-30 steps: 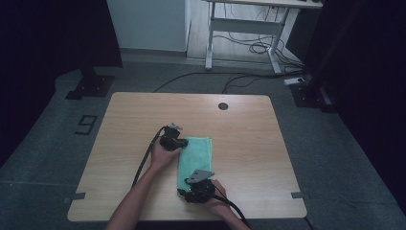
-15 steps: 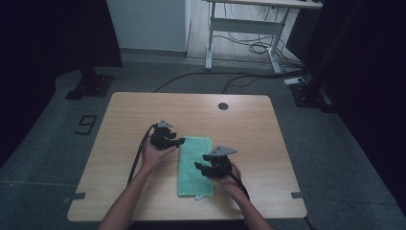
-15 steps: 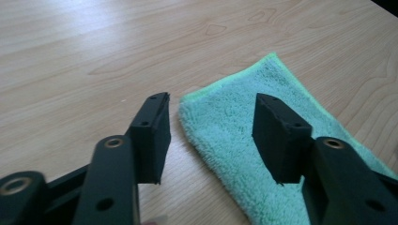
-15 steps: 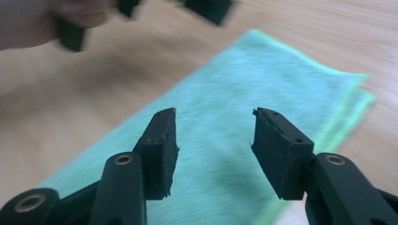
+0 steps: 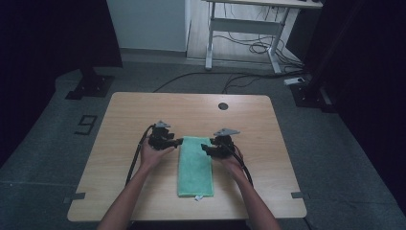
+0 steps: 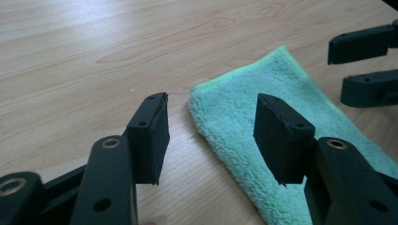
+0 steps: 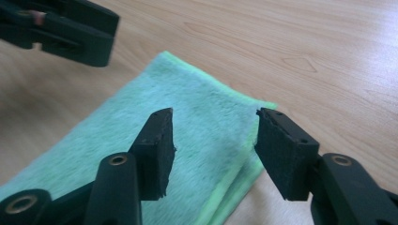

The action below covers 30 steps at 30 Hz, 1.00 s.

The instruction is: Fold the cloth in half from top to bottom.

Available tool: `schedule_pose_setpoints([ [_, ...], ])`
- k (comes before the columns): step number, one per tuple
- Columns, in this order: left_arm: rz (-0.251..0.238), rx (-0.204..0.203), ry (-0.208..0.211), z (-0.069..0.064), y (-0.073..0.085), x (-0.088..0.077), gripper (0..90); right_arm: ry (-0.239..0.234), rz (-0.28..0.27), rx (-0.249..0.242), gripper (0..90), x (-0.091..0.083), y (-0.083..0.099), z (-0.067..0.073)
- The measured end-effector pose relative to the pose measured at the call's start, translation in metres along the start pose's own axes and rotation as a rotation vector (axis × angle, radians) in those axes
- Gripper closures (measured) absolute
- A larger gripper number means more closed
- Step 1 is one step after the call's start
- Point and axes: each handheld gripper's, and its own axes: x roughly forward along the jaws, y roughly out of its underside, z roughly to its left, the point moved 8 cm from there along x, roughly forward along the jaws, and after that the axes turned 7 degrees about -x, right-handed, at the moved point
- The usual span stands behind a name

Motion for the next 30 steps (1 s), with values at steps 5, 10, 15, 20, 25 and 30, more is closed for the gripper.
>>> schedule_pose_setpoints([
  [5,0.015,-0.030,-0.005,0.006,0.002,0.009,45.8,0.019,0.015,0.006,45.9,0.012,-0.001,-0.010],
  [10,0.025,-0.040,-0.013,0.006,-0.001,0.021,45.7,0.038,0.048,0.027,45.3,0.024,0.001,-0.020],
  [15,0.045,-0.028,-0.031,0.003,-0.002,0.031,46.6,0.052,0.060,0.034,45.7,0.030,0.003,-0.028],
  [20,0.059,-0.021,-0.041,0.003,0.001,0.034,47.8,0.055,0.078,0.048,45.6,0.034,0.006,-0.031],
  [25,0.073,-0.015,-0.051,0.003,0.003,0.037,49.4,0.065,0.091,0.034,45.7,0.036,0.007,-0.031],
  [30,0.081,-0.020,-0.049,0.005,0.005,0.038,52.4,0.078,0.090,0.044,46.2,0.038,0.007,-0.033],
])
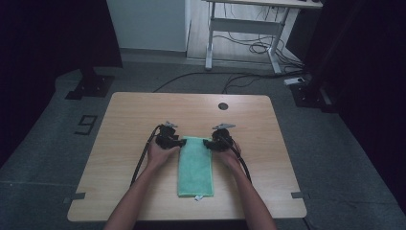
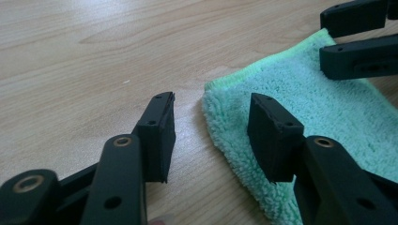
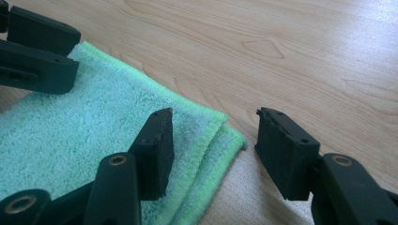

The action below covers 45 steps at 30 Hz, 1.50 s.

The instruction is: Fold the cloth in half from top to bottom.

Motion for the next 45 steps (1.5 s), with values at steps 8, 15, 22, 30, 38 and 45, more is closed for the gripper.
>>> schedule_pose_setpoints([
  [8,-0.009,0.006,0.043,-0.009,0.003,0.003,65.5,0.013,0.027,-0.043,58.5,-0.001,0.001,0.006],
  [15,-0.018,0.017,0.044,-0.012,0.006,0.002,83.8,-0.064,0.037,-0.032,80.8,-0.001,0.000,0.011],
  [22,-0.075,0.056,0.077,-0.018,-0.004,-0.011,86.8,-0.122,-0.027,-0.011,83.2,-0.013,-0.006,0.007],
  [30,-0.114,0.114,0.092,-0.031,-0.014,-0.033,86.7,-0.122,-0.135,-0.058,83.0,-0.045,-0.021,0.011],
  [38,-0.143,0.140,0.095,-0.039,-0.034,-0.044,87.1,-0.085,-0.187,-0.090,83.0,-0.062,-0.039,0.006],
  [45,-0.154,0.164,0.109,-0.043,-0.030,-0.041,87.1,-0.083,-0.207,-0.096,83.0,-0.065,-0.034,0.003],
])
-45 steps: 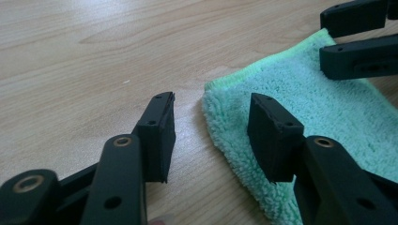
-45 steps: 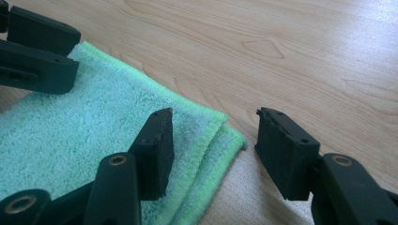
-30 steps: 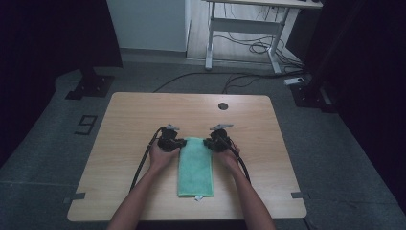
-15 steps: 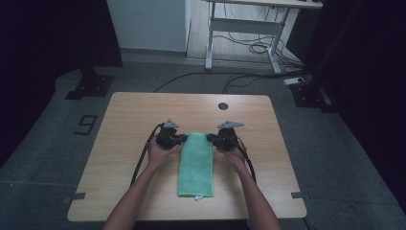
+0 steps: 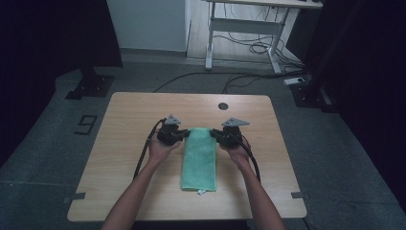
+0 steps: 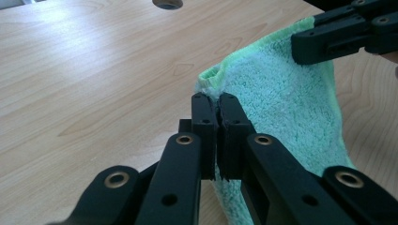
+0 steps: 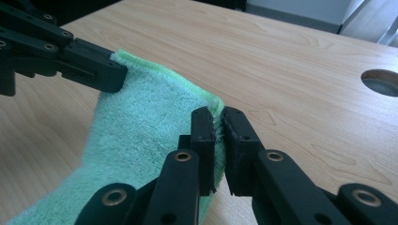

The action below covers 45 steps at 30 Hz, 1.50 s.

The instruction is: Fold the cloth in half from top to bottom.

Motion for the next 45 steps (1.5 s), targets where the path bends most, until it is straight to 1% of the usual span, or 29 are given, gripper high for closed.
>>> schedule_pose_setpoints([
  [2,-0.002,0.005,0.004,-0.001,0.001,0.001,87.1,0.003,-0.003,-0.005,82.9,-0.002,0.003,0.001],
  [4,0.002,0.007,0.004,-0.002,0.002,0.001,87.1,-0.003,-0.007,0.004,82.8,-0.003,0.004,0.001],
  [12,-0.011,0.010,0.017,-0.005,0.003,-0.006,87.1,-0.020,-0.023,-0.015,82.8,-0.009,0.003,0.007],
  [16,-0.013,0.016,0.021,-0.007,0.005,-0.009,87.1,-0.020,-0.023,-0.040,82.8,-0.013,0.001,0.011],
  [19,-0.019,0.017,0.026,-0.008,0.006,-0.012,87.1,-0.028,-0.022,-0.044,82.8,-0.014,0.002,0.013],
  [26,-0.019,0.032,0.033,-0.015,0.012,-0.017,87.0,-0.040,-0.033,-0.055,82.8,-0.019,0.009,0.019],
  [29,-0.019,0.033,0.037,-0.019,0.016,-0.020,87.1,-0.051,-0.033,-0.057,82.8,-0.023,0.011,0.022],
  [30,-0.019,0.031,0.042,-0.020,0.017,-0.021,87.1,-0.055,-0.038,-0.061,82.7,-0.024,0.012,0.024],
  [32,-0.014,0.032,0.044,-0.021,0.020,-0.023,87.0,-0.062,-0.031,-0.070,82.7,-0.025,0.014,0.026],
  [38,-0.005,0.029,0.043,-0.026,0.025,-0.026,87.1,-0.075,-0.024,-0.057,82.7,-0.028,0.021,0.032],
  [40,-0.006,0.027,0.049,-0.027,0.027,-0.029,87.1,-0.080,-0.034,-0.049,82.6,-0.030,0.021,0.034],
  [43,-0.006,0.028,0.057,-0.030,0.033,-0.034,87.0,-0.100,-0.044,-0.041,82.6,-0.034,0.024,0.040],
  [45,-0.007,0.030,0.057,-0.033,0.038,-0.036,87.0,-0.104,-0.042,-0.046,82.7,-0.035,0.027,0.043],
])
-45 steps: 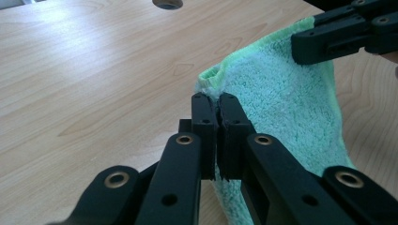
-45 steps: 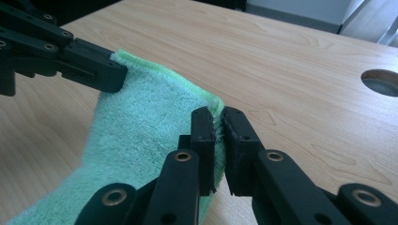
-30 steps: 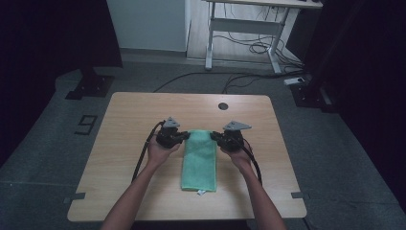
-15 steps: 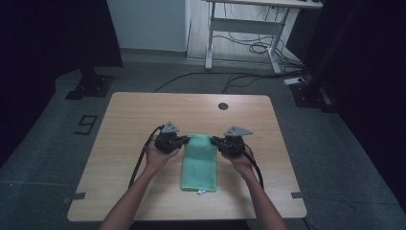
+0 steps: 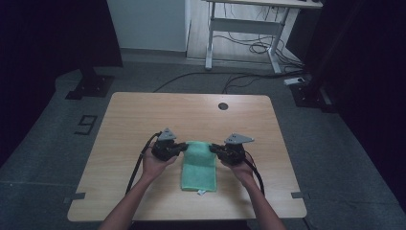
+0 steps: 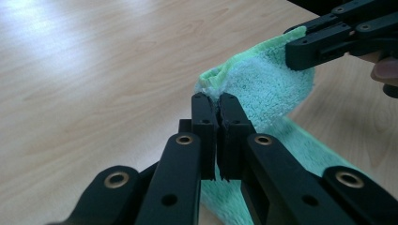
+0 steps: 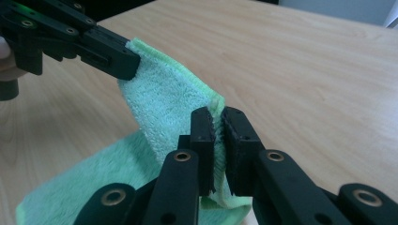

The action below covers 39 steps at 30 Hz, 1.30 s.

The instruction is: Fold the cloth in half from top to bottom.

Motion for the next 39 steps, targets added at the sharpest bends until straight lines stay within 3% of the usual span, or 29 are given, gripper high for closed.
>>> schedule_pose_setpoints([
  [6,-0.004,-0.004,0.016,-0.009,0.012,-0.007,87.0,-0.019,0.010,-0.002,82.7,-0.003,0.009,0.010],
  [11,0.001,0.022,0.012,-0.016,0.019,-0.011,87.0,-0.032,0.000,0.004,82.7,-0.007,0.015,0.018],
  [17,0.005,0.010,0.037,-0.022,0.028,-0.017,86.9,-0.064,-0.028,0.028,82.5,-0.014,0.020,0.026],
  [24,0.028,0.009,0.058,-0.032,0.041,-0.020,86.7,-0.080,-0.011,0.037,82.5,-0.018,0.031,0.036],
  [30,0.047,0.038,0.052,-0.042,0.054,-0.022,86.1,-0.094,0.008,0.059,81.2,-0.024,0.043,0.044],
  [32,0.060,0.053,0.037,-0.043,0.059,-0.019,85.7,-0.090,0.021,0.045,80.6,-0.024,0.048,0.047],
  [36,0.075,0.059,0.042,-0.045,0.067,-0.017,83.3,-0.090,0.032,0.037,76.9,-0.025,0.055,0.049],
  [39,0.078,0.056,0.059,-0.047,0.072,-0.020,72.1,-0.103,0.040,0.030,64.3,-0.028,0.058,0.054],
])
